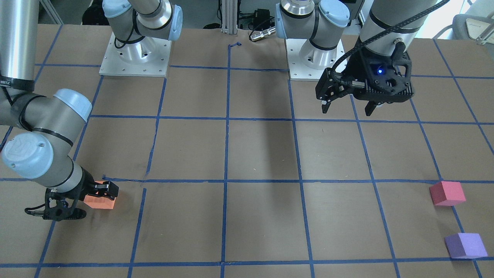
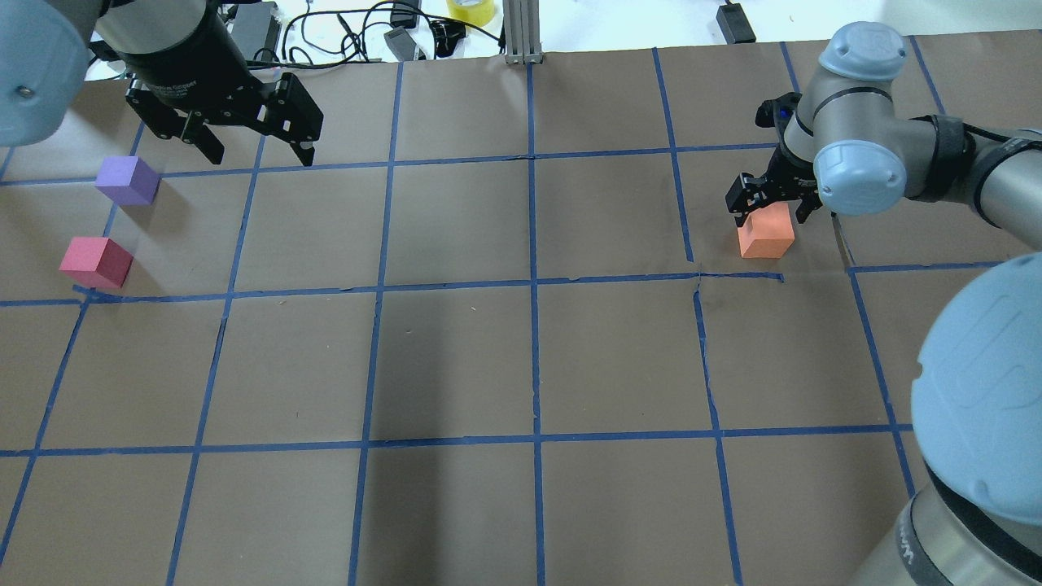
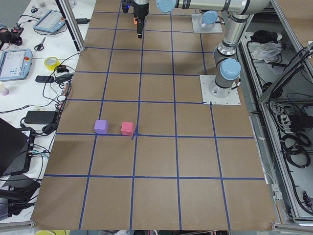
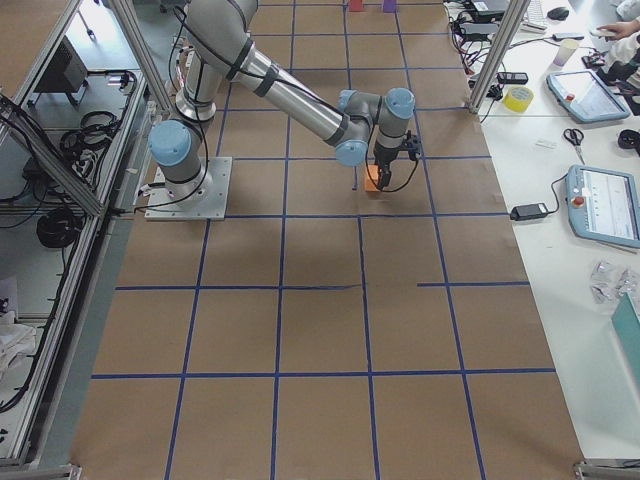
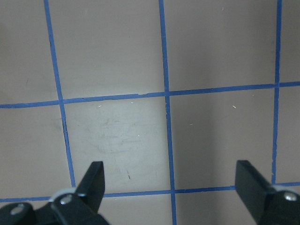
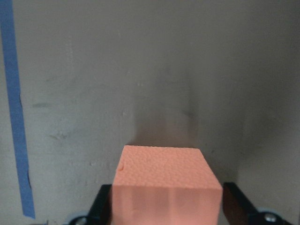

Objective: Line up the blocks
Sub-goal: 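Lower the right gripper onto the orange cube and close on it, then carry the orange cube with the right gripper toward the table center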

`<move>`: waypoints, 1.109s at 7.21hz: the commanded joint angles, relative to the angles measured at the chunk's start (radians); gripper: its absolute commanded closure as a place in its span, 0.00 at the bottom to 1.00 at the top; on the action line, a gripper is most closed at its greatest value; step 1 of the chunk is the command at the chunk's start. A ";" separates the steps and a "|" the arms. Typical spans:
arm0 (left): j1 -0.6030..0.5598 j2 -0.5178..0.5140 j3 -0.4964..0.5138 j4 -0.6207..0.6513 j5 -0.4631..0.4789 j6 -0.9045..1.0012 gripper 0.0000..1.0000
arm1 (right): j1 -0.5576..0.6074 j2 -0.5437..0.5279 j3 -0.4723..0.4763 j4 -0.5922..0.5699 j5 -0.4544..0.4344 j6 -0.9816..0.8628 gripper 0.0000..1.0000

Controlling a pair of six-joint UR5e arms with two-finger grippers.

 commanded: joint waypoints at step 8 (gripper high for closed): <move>0.000 0.001 -0.002 -0.002 0.001 0.000 0.00 | 0.258 -0.041 -0.181 0.103 -0.013 0.318 1.00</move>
